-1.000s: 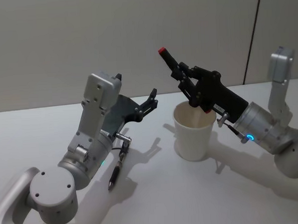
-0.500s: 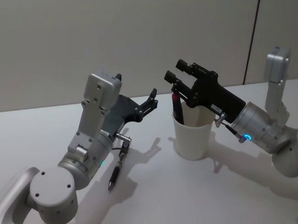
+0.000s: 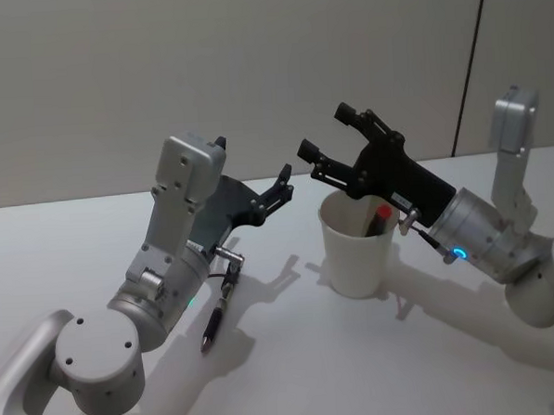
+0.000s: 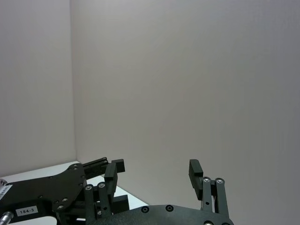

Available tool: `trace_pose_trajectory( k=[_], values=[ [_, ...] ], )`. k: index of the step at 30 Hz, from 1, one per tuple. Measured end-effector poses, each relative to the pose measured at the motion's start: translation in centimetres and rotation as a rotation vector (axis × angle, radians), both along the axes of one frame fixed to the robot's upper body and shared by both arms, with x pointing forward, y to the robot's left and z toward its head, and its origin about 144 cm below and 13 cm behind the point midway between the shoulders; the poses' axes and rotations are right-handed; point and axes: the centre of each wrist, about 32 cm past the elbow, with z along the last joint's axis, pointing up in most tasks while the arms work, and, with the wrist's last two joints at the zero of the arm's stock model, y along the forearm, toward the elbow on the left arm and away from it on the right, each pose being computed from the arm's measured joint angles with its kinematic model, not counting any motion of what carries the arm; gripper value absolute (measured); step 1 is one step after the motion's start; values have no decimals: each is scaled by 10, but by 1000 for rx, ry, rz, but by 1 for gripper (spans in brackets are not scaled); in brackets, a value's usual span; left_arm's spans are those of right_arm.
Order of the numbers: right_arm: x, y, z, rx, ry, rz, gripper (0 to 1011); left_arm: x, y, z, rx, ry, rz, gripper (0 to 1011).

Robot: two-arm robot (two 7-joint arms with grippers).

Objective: Place the pen into the pen holder.

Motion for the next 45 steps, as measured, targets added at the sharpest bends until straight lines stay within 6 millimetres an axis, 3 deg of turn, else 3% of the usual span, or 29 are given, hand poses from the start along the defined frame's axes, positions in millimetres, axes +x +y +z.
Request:
trace_pose_trajectory(
  k=[3,18,38,45],
  values=[
    [0,-1,1,5,3,-12,999,0,0,0,0,0,0,1001],
    [-9,-14,11,40,24,-137,1002,0,0,0,0,0,0,1001],
    [-48,-41,17,39,61,-376,1001,0,0,0,0,0,0,1001],
    [-50,-41,17,33,67,-385,1001,0,0,0,0,0,0,1001]
  ],
)
